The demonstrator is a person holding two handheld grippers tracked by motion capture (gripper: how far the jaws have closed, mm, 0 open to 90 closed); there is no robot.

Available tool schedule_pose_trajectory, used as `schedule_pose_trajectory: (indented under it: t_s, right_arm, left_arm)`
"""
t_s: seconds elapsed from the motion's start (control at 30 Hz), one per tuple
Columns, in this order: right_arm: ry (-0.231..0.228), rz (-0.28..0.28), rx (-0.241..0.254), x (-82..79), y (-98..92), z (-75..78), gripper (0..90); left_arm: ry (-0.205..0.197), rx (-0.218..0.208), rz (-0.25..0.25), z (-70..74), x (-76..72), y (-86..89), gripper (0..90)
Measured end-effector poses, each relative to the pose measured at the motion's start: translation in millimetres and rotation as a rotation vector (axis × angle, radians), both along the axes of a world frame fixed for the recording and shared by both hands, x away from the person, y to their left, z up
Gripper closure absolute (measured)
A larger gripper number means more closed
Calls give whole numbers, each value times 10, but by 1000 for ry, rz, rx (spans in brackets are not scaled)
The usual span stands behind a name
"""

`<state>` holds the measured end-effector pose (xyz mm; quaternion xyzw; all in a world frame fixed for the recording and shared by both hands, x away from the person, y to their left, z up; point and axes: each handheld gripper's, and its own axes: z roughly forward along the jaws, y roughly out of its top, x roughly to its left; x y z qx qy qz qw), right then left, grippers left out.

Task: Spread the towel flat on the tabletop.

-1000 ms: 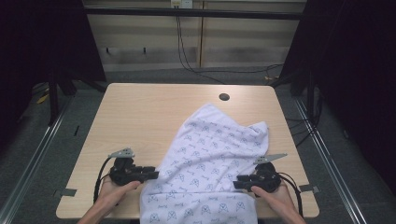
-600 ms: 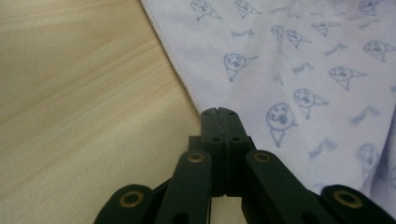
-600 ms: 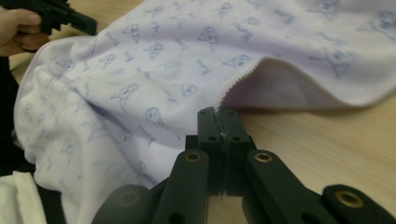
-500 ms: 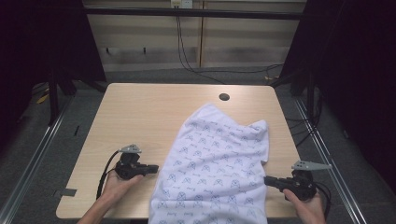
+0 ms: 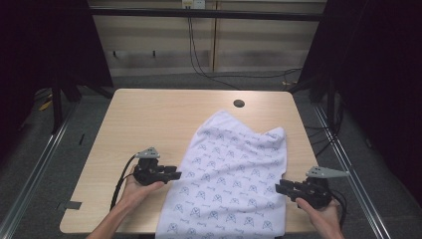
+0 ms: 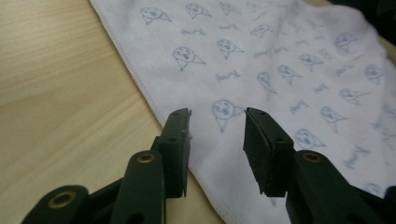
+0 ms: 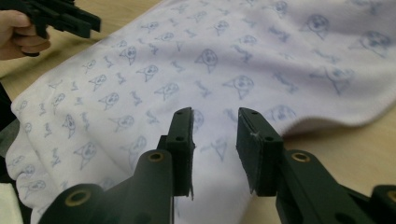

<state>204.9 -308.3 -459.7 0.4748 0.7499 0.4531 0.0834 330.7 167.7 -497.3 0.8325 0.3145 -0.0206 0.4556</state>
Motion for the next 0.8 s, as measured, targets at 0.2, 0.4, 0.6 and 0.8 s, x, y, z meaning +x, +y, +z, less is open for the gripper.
schedule_pose_trajectory:
  t_s: [0.2, 0.4, 0.6, 0.8]
  right_arm:
    - [-1, 54, -23, 241, 224, -5, 641]
    - [26, 86, -64, 378, 367, -85, 611]
    - [39, 102, -108, 504, 485, -126, 611]
    - [20, 73, -168, 787, 608, -160, 634]
  left_arm:
    - [-82, 125, -28, -75, -16, -221, 687]
    - [-100, 194, -32, -27, -200, -75, 896]
    - [16, 146, -46, -11, -537, 325, 893]
    - [50, 0, -44, 66, -670, 547, 777]
